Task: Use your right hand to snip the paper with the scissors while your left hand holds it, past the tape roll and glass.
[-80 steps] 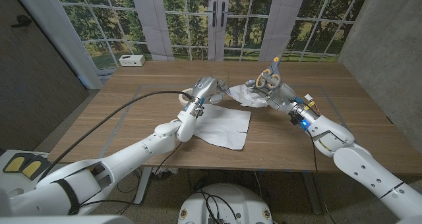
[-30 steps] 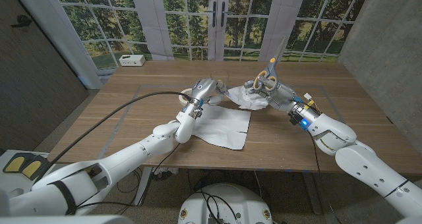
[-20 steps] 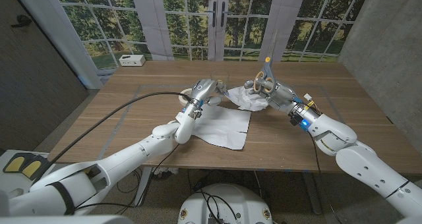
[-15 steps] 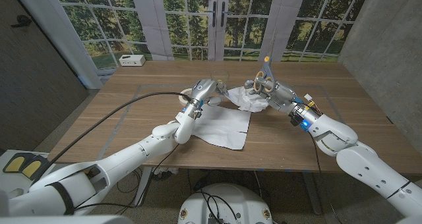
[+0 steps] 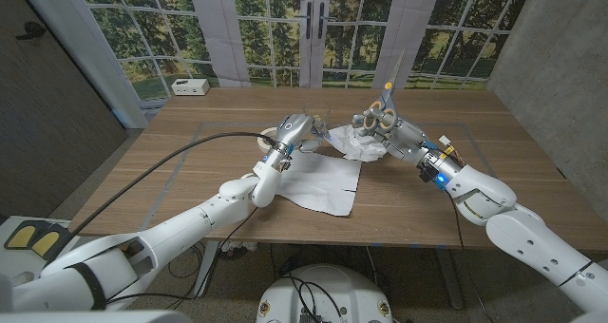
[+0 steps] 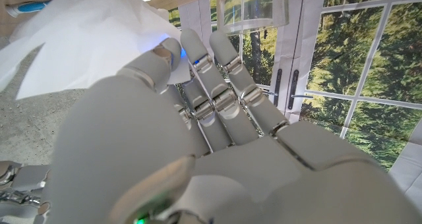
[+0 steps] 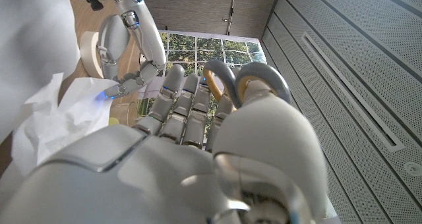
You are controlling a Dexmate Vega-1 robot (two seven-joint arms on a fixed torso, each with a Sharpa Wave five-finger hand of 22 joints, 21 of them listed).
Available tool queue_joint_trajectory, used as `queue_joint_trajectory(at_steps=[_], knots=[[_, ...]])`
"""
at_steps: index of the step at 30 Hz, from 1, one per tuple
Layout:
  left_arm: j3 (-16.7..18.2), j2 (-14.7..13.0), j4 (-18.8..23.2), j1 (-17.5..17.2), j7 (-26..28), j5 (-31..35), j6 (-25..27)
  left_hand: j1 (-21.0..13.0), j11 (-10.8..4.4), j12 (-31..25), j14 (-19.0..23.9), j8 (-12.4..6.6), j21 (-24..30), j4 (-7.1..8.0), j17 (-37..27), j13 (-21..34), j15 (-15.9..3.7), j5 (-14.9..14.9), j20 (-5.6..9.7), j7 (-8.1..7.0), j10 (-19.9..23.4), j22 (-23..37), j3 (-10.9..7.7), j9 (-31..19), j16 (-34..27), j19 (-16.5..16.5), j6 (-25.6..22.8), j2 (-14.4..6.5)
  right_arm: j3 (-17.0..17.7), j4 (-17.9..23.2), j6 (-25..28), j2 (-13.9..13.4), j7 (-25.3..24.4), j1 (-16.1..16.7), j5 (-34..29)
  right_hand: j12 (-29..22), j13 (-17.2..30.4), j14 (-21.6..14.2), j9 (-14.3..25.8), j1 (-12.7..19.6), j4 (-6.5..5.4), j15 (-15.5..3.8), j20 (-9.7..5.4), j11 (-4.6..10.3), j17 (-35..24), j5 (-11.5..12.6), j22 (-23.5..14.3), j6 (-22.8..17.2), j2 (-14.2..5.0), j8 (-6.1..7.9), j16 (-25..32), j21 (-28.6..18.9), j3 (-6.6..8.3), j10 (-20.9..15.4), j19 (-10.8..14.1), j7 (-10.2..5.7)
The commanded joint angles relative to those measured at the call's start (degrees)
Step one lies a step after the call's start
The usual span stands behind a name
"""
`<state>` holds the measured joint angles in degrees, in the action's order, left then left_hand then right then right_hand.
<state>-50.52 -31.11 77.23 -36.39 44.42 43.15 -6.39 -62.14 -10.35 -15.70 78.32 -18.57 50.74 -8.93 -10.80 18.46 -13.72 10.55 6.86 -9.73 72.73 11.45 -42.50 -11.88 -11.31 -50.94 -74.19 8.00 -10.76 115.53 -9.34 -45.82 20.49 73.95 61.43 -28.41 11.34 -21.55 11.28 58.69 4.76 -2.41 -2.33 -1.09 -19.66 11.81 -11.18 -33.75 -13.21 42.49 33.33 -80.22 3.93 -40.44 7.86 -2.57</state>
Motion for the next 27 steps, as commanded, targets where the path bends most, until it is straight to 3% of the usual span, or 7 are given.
queue_joint_trajectory(at_steps=[1, 6, 9, 17, 22, 24, 27], knots=[[0.3, -0.4, 0.7, -0.5, 0.1, 0.4, 0.7, 0.1, -1.62, -0.2, 0.2, -0.29, 0.5, -0.09, -0.1, 3.3, -0.06, 0.0, 2.00, -0.17, 2.0, 0.1, -0.36, -0.2, -0.2, 0.3, -0.1, 0.1, 0.3, 0.7, 0.8, -0.1, -1.0, 0.4, 0.1, -2.7, 0.3, -2.4, 1.9, -1.0, -13.15, -4.98, -2.36, 3.77, -0.4, 0.3, 0.0, 0.2, 0.51, -0.97, 1.6, -1.4, 15.36, -7.4, 0.4, -0.31], [0.4, -0.7, 1.0, -0.8, -0.1, 0.4, 1.0, 0.2, -1.60, -0.2, 0.2, -0.30, 0.6, -0.06, -0.1, 3.4, -0.07, 0.0, 1.99, -0.08, 2.1, 0.1, -0.40, -0.3, -0.2, 0.4, 0.0, 0.1, 0.0, 0.8, 1.3, 0.1, -1.4, 0.2, 0.5, -4.7, 0.5, -3.7, 4.1, -1.8, -13.35, -6.78, -3.40, 5.91, -0.7, 0.2, 0.3, -0.2, 0.59, -1.70, 2.8, -2.7, 17.98, -11.5, 0.7, 0.24], [0.5, -0.8, 1.1, -0.9, -0.1, 0.4, 1.0, 0.2, -1.61, -0.2, 0.2, -0.34, 0.7, -0.05, -0.1, 3.4, -0.06, 0.0, 1.98, -0.20, 2.1, 0.0, -0.43, -0.4, -0.2, 0.5, 0.0, 0.1, -0.1, 0.8, 1.1, 0.3, -1.6, 0.1, 0.2, -4.7, 0.5, -3.9, 4.5, -1.7, -13.12, -7.16, -3.44, 5.33, -0.7, 0.1, 0.4, -0.6, 0.68, -1.71, 3.0, -2.9, 18.34, -11.5, 0.8, 0.43], [0.7, -1.0, 1.2, -1.0, -0.1, 0.4, 1.1, 0.3, -1.62, -0.2, 0.3, -0.42, 1.0, -0.02, -0.2, 3.5, -0.05, 0.0, 1.96, -0.17, 2.0, 0.0, -0.52, -0.5, -0.2, 0.7, 0.0, 0.1, -0.5, 0.7, 0.9, 0.0, -1.2, -0.6, -1.1, -6.0, 1.4, -4.7, 5.9, -1.7, -12.63, -8.13, -4.37, 6.81, -1.0, -0.1, 0.6, -0.9, 0.78, -2.29, 3.8, -3.5, 19.41, -12.9, 1.2, 1.20], [0.7, -1.0, 1.3, -1.0, 0.0, 0.5, 1.2, 0.3, -1.63, -0.2, 0.3, -0.48, 1.1, -0.06, -0.2, 3.5, -0.07, 0.0, 1.97, -0.13, 2.0, 0.0, -0.58, -0.5, -0.2, 0.8, -0.1, 0.2, -1.0, 0.0, 0.8, -0.3, 0.3, -1.4, -1.4, -4.3, 1.0, -4.1, 8.8, -3.7, -14.28, -7.34, -4.67, 4.09, -0.8, -0.3, 0.7, -1.7, 0.51, -2.14, 3.3, -4.3, 20.58, -7.9, 1.3, 0.11], [0.7, -1.0, 1.3, -1.0, -0.1, 0.5, 1.2, 0.3, -1.63, -0.2, 0.3, -0.48, 1.2, -0.07, -0.2, 3.5, -0.06, 0.0, 1.96, -0.14, 2.0, 0.0, -0.60, -0.5, -0.3, 0.8, -0.1, 0.2, -1.1, -0.2, 0.6, 0.1, 0.6, -1.4, -0.8, -3.5, 0.8, -3.8, 10.3, -5.3, -15.15, -5.83, -4.28, 2.32, -0.4, -0.5, 0.5, -1.6, 0.28, -2.04, 2.8, -5.0, 21.27, -6.0, 2.0, 0.10], [0.7, -1.1, 1.3, -1.0, -0.1, 0.6, 1.3, 0.4, -1.63, -0.2, 0.3, -0.42, 1.3, -0.03, -0.2, 3.5, -0.04, 0.0, 1.94, -0.14, 2.0, 0.0, -0.66, -0.5, -0.3, 0.9, 0.1, 0.1, -1.2, -0.5, 0.6, 0.8, 0.6, -1.3, 0.2, -2.2, 0.5, -3.1, 12.6, -6.9, -15.17, -4.47, -3.93, 0.28, 0.1, -0.8, 0.3, -1.2, 0.26, -1.58, 2.1, -6.1, 22.51, -3.4, 2.1, 0.77]])
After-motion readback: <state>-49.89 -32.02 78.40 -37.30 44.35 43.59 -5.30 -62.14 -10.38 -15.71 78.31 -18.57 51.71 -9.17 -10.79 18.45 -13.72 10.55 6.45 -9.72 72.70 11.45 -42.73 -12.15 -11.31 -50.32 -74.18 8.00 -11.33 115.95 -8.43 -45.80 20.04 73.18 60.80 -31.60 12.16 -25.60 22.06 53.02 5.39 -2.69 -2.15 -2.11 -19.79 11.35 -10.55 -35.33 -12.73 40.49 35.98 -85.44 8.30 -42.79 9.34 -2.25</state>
